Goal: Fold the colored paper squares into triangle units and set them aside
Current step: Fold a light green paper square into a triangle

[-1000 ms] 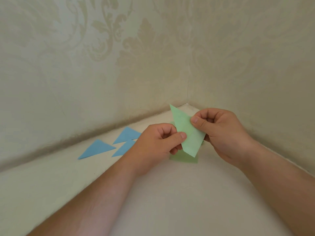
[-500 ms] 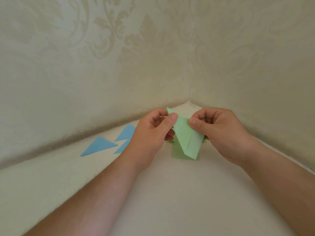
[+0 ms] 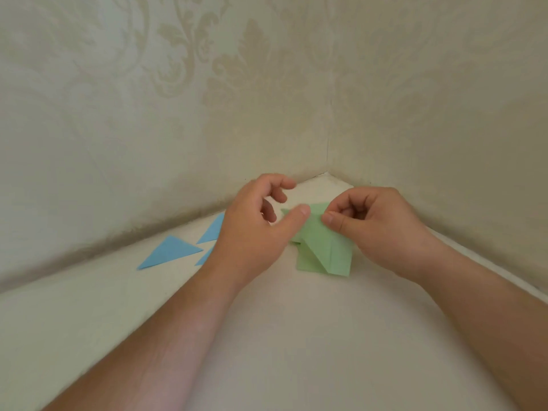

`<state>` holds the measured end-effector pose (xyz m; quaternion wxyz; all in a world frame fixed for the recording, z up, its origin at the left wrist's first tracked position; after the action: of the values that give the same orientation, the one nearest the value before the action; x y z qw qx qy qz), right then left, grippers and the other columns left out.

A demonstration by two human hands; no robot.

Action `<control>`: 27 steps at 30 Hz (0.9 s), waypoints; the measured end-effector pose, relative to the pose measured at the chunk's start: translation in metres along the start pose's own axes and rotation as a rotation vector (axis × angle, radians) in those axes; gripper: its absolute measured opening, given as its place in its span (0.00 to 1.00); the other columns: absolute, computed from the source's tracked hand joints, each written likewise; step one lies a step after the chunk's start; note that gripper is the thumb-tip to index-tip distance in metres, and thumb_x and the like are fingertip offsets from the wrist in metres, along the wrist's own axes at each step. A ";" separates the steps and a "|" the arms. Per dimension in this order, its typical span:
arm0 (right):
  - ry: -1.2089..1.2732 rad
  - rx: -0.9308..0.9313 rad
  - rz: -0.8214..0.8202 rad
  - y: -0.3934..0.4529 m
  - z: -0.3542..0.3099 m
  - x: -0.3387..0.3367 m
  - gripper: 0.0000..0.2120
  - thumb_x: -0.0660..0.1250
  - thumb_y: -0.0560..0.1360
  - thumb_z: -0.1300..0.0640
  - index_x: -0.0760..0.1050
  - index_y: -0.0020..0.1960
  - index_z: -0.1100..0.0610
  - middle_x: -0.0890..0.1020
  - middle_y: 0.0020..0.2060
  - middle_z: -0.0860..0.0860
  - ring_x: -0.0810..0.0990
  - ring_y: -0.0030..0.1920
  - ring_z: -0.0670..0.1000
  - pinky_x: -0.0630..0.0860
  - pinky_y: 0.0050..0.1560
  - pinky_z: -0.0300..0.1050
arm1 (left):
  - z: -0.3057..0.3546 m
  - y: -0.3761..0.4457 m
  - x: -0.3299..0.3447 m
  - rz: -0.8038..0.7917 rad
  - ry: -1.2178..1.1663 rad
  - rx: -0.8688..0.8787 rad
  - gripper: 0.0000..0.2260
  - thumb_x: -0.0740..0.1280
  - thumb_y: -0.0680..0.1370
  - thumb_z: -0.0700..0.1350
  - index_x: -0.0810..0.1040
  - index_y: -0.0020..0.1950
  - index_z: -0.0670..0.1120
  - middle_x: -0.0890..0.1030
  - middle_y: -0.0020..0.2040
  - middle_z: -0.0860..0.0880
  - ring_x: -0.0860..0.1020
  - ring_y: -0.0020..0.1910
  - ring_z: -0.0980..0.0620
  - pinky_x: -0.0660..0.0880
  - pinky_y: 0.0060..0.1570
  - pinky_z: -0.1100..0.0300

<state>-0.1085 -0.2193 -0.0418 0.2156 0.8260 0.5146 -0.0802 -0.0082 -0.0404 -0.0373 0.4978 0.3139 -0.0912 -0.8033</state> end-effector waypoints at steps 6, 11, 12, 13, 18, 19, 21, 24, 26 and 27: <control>-0.058 -0.158 -0.024 -0.005 -0.008 0.002 0.03 0.77 0.73 0.51 0.84 0.45 0.45 0.84 0.37 0.42 0.74 0.34 0.45 0.72 0.37 0.39 | 0.005 -0.003 0.006 -0.160 0.326 0.174 0.10 0.74 0.78 0.49 0.85 0.59 0.59 0.84 0.46 0.64 0.72 0.37 0.74 0.64 0.40 0.75; 0.093 -0.127 0.009 -0.001 -0.010 -0.008 0.22 0.79 0.62 0.43 0.82 0.55 0.41 0.84 0.47 0.45 0.81 0.48 0.49 0.83 0.45 0.49 | -0.005 0.004 0.002 -0.004 -0.192 -0.213 0.05 0.77 0.76 0.45 0.88 0.46 0.57 0.73 0.27 0.60 0.66 0.29 0.57 0.67 0.33 0.63; 0.085 -0.109 0.019 -0.001 -0.010 -0.010 0.22 0.80 0.61 0.44 0.82 0.55 0.40 0.83 0.49 0.44 0.81 0.49 0.48 0.83 0.44 0.46 | -0.007 0.006 0.001 0.016 -0.274 -0.271 0.06 0.77 0.75 0.45 0.88 0.46 0.58 0.76 0.31 0.54 0.69 0.32 0.54 0.69 0.37 0.60; 0.076 -0.096 0.030 0.000 -0.009 -0.011 0.20 0.81 0.63 0.47 0.83 0.54 0.39 0.82 0.52 0.44 0.81 0.48 0.47 0.83 0.45 0.45 | -0.006 0.006 0.002 0.018 -0.354 -0.312 0.06 0.78 0.75 0.44 0.88 0.47 0.56 0.81 0.36 0.49 0.73 0.35 0.53 0.73 0.42 0.56; 0.297 -0.131 0.021 -0.001 -0.011 -0.004 0.09 0.76 0.70 0.54 0.87 0.48 0.43 0.84 0.41 0.49 0.77 0.40 0.54 0.78 0.42 0.51 | -0.004 0.005 0.007 -0.009 -0.592 -0.333 0.07 0.76 0.75 0.37 0.87 0.50 0.46 0.76 0.46 0.43 0.81 0.43 0.51 0.76 0.67 0.43; 0.331 -0.131 0.010 -0.002 -0.013 -0.003 0.08 0.75 0.69 0.54 0.87 0.47 0.44 0.83 0.37 0.50 0.77 0.37 0.54 0.77 0.40 0.49 | -0.004 0.005 0.007 -0.010 -0.622 -0.328 0.07 0.77 0.74 0.36 0.87 0.50 0.46 0.73 0.46 0.43 0.80 0.44 0.50 0.77 0.67 0.43; 0.373 -0.114 -0.009 -0.004 -0.016 -0.002 0.08 0.74 0.69 0.54 0.87 0.46 0.44 0.82 0.34 0.52 0.78 0.33 0.53 0.77 0.38 0.46 | -0.004 0.006 0.007 -0.031 -0.680 -0.319 0.08 0.78 0.71 0.38 0.87 0.49 0.47 0.72 0.49 0.42 0.78 0.48 0.46 0.79 0.64 0.47; 0.423 -0.085 -0.011 -0.005 -0.018 -0.002 0.08 0.74 0.68 0.54 0.87 0.45 0.44 0.85 0.37 0.52 0.82 0.34 0.51 0.79 0.40 0.44 | -0.001 0.004 0.008 -0.044 -0.710 -0.299 0.08 0.77 0.70 0.39 0.88 0.45 0.51 0.74 0.48 0.39 0.77 0.52 0.42 0.79 0.64 0.48; 0.445 -0.084 -0.004 -0.004 -0.018 -0.001 0.08 0.74 0.67 0.56 0.87 0.43 0.45 0.87 0.39 0.53 0.83 0.36 0.52 0.80 0.42 0.45 | -0.001 0.004 0.009 -0.040 -0.703 -0.278 0.11 0.75 0.73 0.33 0.88 0.46 0.49 0.79 0.48 0.39 0.79 0.53 0.42 0.78 0.66 0.46; 0.445 -0.090 0.012 -0.003 -0.018 -0.001 0.09 0.75 0.67 0.58 0.87 0.42 0.46 0.87 0.39 0.53 0.84 0.37 0.52 0.81 0.44 0.46 | -0.002 0.004 0.010 -0.038 -0.694 -0.262 0.12 0.73 0.75 0.30 0.87 0.47 0.48 0.83 0.48 0.41 0.81 0.53 0.45 0.78 0.66 0.46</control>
<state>-0.1138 -0.2112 -0.0260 0.1338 0.8160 0.5475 0.1286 -0.0076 -0.0505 -0.0411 0.4582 -0.0420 -0.1451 -0.8759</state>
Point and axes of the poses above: each hand's wrist, its own y-axis towards the middle knuckle, its own x-axis out of the palm, z = x × y, the point moved 2 cm from there along y, towards the middle knuckle
